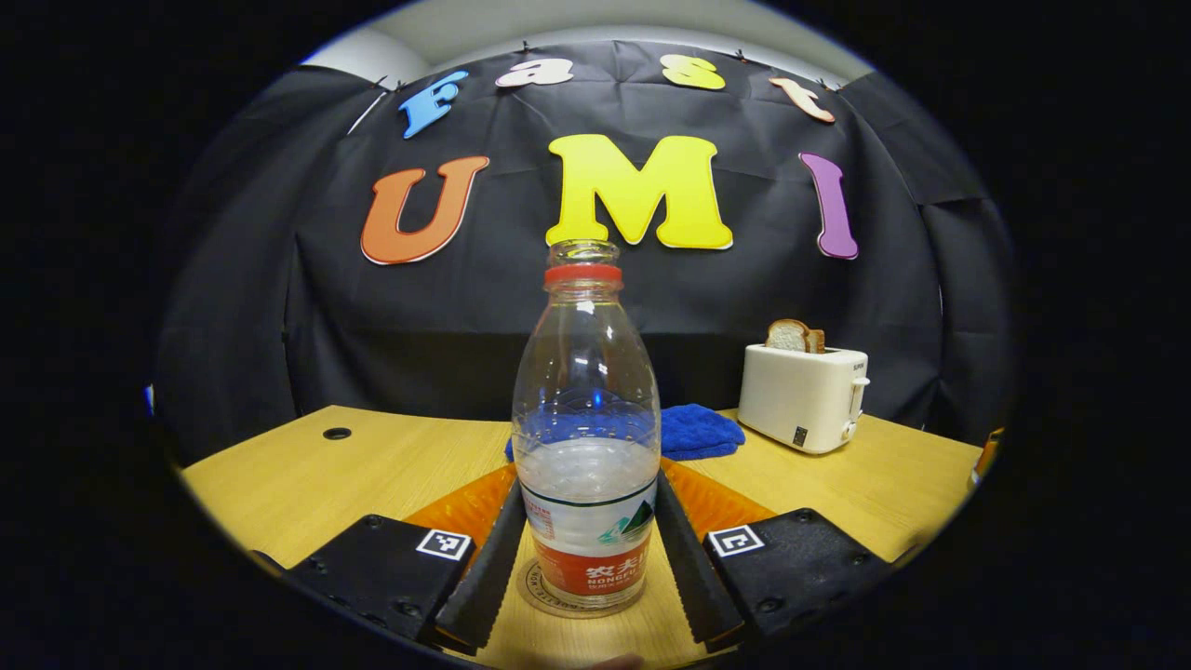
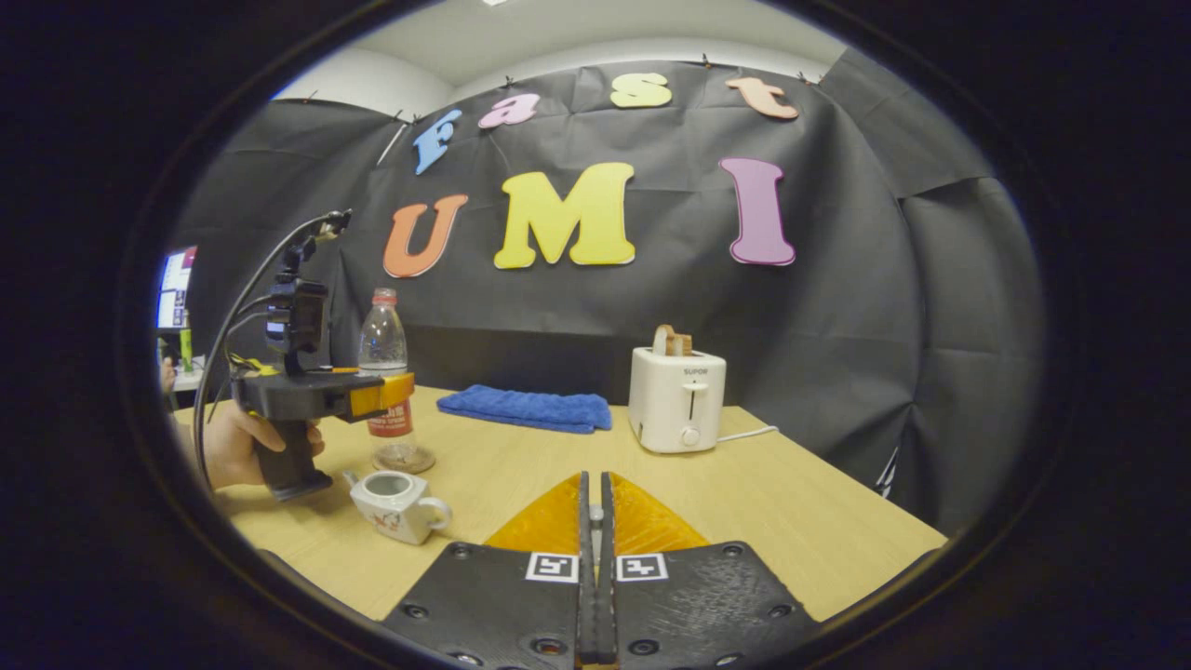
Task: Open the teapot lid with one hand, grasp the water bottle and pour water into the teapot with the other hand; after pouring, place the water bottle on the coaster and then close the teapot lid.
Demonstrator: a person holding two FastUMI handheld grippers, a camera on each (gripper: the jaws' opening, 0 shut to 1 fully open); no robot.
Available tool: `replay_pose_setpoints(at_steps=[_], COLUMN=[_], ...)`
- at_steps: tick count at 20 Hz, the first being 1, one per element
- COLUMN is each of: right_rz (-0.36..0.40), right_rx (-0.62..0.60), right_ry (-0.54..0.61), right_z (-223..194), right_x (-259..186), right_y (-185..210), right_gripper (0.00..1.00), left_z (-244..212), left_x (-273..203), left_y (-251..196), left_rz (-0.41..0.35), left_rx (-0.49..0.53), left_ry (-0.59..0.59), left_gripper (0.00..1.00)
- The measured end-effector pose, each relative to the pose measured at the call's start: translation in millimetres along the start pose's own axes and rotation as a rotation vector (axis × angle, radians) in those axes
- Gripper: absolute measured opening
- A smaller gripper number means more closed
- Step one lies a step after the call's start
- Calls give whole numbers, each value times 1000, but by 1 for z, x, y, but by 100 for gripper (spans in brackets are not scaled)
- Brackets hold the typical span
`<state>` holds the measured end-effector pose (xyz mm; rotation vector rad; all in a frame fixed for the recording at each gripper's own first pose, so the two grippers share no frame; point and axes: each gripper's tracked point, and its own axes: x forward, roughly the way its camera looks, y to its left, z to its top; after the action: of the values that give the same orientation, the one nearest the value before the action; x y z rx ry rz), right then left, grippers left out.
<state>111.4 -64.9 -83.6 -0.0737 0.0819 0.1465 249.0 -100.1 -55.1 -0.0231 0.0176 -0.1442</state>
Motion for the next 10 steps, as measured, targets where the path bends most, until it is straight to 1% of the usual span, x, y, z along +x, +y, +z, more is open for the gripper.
replay_pose_setpoints(at_steps=[4, 6, 10], right_rz=[9, 12, 12], right_rx=[-3, -7, -15], right_ry=[5, 12, 17], right_z=[-2, -5, -7], right_x=[2, 3, 5], right_y=[4, 6, 7], right_gripper=[0, 0, 0], left_z=[-21, -19, -26], left_x=[9, 10, 9], left_y=[9, 8, 5], left_rz=[13, 6, -1], left_rx=[-6, -13, 16], left_ry=[37, 11, 34], left_gripper=[78, 78, 79])
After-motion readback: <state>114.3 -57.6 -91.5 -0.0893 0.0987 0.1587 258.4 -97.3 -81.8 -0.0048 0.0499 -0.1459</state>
